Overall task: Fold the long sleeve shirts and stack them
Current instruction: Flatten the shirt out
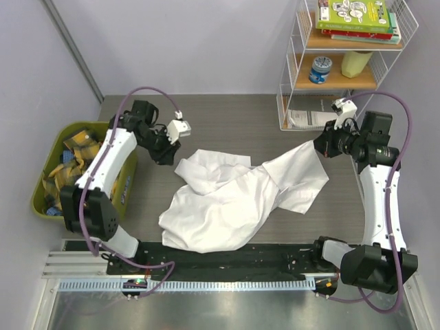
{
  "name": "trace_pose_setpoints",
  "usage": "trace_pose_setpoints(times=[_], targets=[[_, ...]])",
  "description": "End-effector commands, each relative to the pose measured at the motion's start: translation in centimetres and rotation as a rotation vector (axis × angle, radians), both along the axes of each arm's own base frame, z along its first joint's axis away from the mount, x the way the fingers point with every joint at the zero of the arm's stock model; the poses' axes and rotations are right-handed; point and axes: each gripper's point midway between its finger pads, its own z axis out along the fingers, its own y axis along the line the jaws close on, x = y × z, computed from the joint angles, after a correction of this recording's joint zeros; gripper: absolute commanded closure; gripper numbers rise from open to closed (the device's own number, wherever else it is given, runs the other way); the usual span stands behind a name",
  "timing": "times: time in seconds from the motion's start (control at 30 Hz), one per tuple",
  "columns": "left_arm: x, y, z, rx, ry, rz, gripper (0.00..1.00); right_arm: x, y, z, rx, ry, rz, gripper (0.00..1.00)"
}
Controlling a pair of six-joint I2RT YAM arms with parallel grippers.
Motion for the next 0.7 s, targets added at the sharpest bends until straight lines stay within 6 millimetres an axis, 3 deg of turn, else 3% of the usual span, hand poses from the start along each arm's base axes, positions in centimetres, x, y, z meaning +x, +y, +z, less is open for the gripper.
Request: trace_pose_setpoints(times=[0.0,0.03,0.17,0.33,0.4,0.43,0.5,0.53,0.57,0.6,0.67], targets=[[-7.1,-4.6,0.2,-0.084,0.083,-0.250,0.49,-2.2,-0.7,-1.2,-0.117,0.017,0.041,0.99],[-8.3,-5.6,-1.5,-0.041,0.106,-0.302,0.44,-2.4,-0.9,-1.3,-0.129,0.017,0.033,0.99],[-9.1,-8.3,-5.6,0.038,0.112,-0.382,0.40,-2.9,-1.4,-1.1,-0.163,0.004,0.017,0.99],[-10.1,-8.9,-9.3,0.121,0.193,-0.456,0.40,-3.0,-1.7,-1.6,-0.178,0.028,0.018,0.99],[-9.8,-8.3,-10.7,0.173,0.201,-0.442,0.55,-2.8,-1.7,-2.1,-0.173,0.044,0.021,0.99],[-9.1,-8.1,-10.9,0.191,0.183,-0.425,0.81,-2.6,-1.6,-2.1,-0.163,0.043,0.020,0.99],[-6.3,-7.4,-9.7,0.198,0.140,-0.356,0.97,-1.9,-1.5,-2.5,-0.142,0.060,0.023,0.99],[-5.4,-6.9,-8.8,0.182,0.138,-0.325,1.00,-1.4,-1.5,-2.0,-0.132,0.048,0.018,0.99],[-4.4,-6.8,-7.7,0.140,0.131,-0.299,1.00,-0.9,-1.7,-1.9,-0.129,0.046,0.014,0.99],[-1.0,-6.0,-4.8,0.095,0.059,-0.228,1.00,-0.3,-1.7,-2.1,-0.124,0.057,0.015,0.99],[-0.5,-5.0,-1.9,0.047,0.068,-0.207,1.00,0.5,-2.1,-1.0,-0.134,0.038,0.014,0.99]])
